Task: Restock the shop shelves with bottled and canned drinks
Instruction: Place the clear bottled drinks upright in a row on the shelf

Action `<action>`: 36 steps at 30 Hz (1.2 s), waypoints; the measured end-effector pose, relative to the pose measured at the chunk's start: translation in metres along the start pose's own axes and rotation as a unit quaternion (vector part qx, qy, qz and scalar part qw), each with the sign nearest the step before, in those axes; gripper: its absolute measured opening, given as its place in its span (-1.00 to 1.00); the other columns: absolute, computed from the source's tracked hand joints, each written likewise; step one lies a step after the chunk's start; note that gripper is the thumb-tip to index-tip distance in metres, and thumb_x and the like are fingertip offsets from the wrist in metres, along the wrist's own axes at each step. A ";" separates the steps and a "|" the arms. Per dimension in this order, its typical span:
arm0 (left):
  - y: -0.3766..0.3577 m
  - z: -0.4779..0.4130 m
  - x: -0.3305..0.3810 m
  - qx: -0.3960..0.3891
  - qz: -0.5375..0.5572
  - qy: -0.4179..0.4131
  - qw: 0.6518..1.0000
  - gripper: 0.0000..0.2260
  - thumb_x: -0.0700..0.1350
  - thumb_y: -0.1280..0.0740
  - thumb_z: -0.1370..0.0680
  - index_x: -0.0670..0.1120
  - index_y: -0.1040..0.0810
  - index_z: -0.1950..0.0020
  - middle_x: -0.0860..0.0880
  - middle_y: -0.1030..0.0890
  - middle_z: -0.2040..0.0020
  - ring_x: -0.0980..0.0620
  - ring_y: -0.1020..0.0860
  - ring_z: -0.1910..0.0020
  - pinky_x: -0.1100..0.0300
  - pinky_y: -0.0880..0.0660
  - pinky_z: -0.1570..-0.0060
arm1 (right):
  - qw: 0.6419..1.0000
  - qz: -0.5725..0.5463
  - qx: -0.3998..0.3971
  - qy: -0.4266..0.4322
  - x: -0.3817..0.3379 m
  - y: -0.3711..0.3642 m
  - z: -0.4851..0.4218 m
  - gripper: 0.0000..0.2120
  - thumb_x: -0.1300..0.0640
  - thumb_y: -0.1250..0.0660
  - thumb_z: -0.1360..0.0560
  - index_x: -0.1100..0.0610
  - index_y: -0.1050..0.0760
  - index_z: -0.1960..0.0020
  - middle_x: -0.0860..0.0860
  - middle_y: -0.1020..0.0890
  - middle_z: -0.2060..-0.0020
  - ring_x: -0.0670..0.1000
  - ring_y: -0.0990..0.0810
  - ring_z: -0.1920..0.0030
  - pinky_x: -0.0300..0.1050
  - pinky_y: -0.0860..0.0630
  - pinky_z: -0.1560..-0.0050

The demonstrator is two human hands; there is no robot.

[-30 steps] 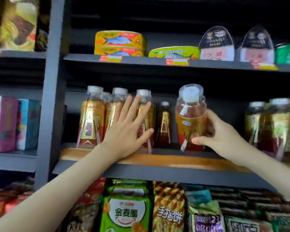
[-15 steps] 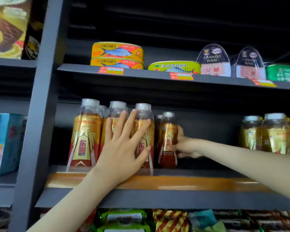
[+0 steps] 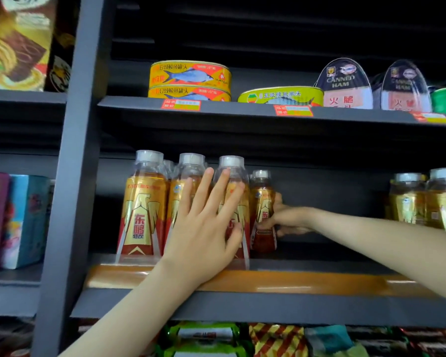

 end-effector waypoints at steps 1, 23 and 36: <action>0.000 0.000 0.000 -0.001 0.001 0.001 1.000 -0.46 0.09 -0.07 -0.57 -0.04 -0.24 -0.54 -0.14 -0.19 -0.55 -0.16 -0.01 -0.56 -0.12 0.14 -0.50 | 1.000 0.006 -0.004 -0.001 -0.001 -0.002 -0.004 -0.11 0.37 -0.38 -0.47 -0.04 0.16 -0.49 -0.01 -0.52 -0.14 -0.04 -0.51 -0.11 -0.09 -0.58 0.10; 0.013 -0.035 0.142 -0.002 0.114 -0.001 0.993 -0.63 -0.05 -0.13 -0.53 -0.21 -0.56 -0.19 -0.22 -0.60 -0.10 -0.22 -0.55 -0.15 -0.11 -0.44 -0.22 | 0.712 0.498 0.490 0.070 0.001 0.083 0.215 -0.34 0.10 -0.28 -0.56 0.09 -0.01 -0.55 0.15 -0.13 -0.48 0.18 -0.15 -0.43 -0.01 -0.29 -0.32; -0.027 -0.068 0.257 0.011 0.073 -0.012 0.997 -0.77 -0.14 -0.36 -0.45 -0.20 -0.60 -0.06 -0.19 -0.62 0.04 -0.19 -0.60 0.06 -0.02 -0.54 -0.01 | 0.774 0.447 0.448 0.019 0.091 0.163 0.209 -0.03 0.01 -0.40 -0.50 -0.11 0.30 -0.55 0.23 0.05 -0.53 0.27 -0.05 -0.49 0.07 -0.34 -0.37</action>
Point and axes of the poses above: each hand's wrist, its own z-axis away from the middle knuckle, its own y-axis out of the back of the hand, x = y × z, the point moved 3 cm from there along -z, towards the middle knuckle
